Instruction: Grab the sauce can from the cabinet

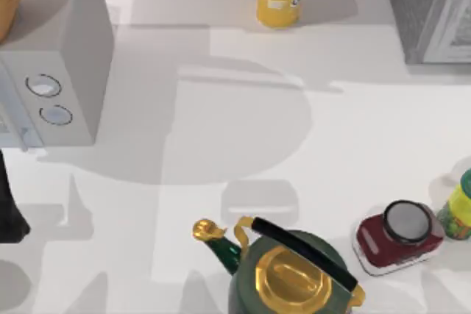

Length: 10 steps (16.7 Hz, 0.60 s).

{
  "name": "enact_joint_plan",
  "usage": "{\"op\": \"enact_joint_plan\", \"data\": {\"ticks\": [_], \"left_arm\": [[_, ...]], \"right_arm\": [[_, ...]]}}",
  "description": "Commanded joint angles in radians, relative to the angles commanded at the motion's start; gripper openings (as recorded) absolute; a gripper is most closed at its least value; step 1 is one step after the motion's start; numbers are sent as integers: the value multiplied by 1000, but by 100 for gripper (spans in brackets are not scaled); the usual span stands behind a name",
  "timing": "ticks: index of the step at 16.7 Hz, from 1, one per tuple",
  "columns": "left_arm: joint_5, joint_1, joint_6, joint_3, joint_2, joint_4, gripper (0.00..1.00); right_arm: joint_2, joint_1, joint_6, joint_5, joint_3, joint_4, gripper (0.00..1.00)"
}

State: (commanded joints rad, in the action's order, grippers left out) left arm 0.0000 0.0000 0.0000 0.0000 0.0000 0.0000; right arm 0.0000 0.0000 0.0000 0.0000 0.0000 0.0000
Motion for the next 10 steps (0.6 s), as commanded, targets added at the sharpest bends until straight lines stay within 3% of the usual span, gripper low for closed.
{"op": "enact_joint_plan", "data": {"ticks": [5,10], "left_arm": [[0,0,0,0,0,0,100],[0,0,0,0,0,0,100]], "right_arm": [[62,9,0,10,64,-23,100],[335,44,2,51,380,-112,100]]}}
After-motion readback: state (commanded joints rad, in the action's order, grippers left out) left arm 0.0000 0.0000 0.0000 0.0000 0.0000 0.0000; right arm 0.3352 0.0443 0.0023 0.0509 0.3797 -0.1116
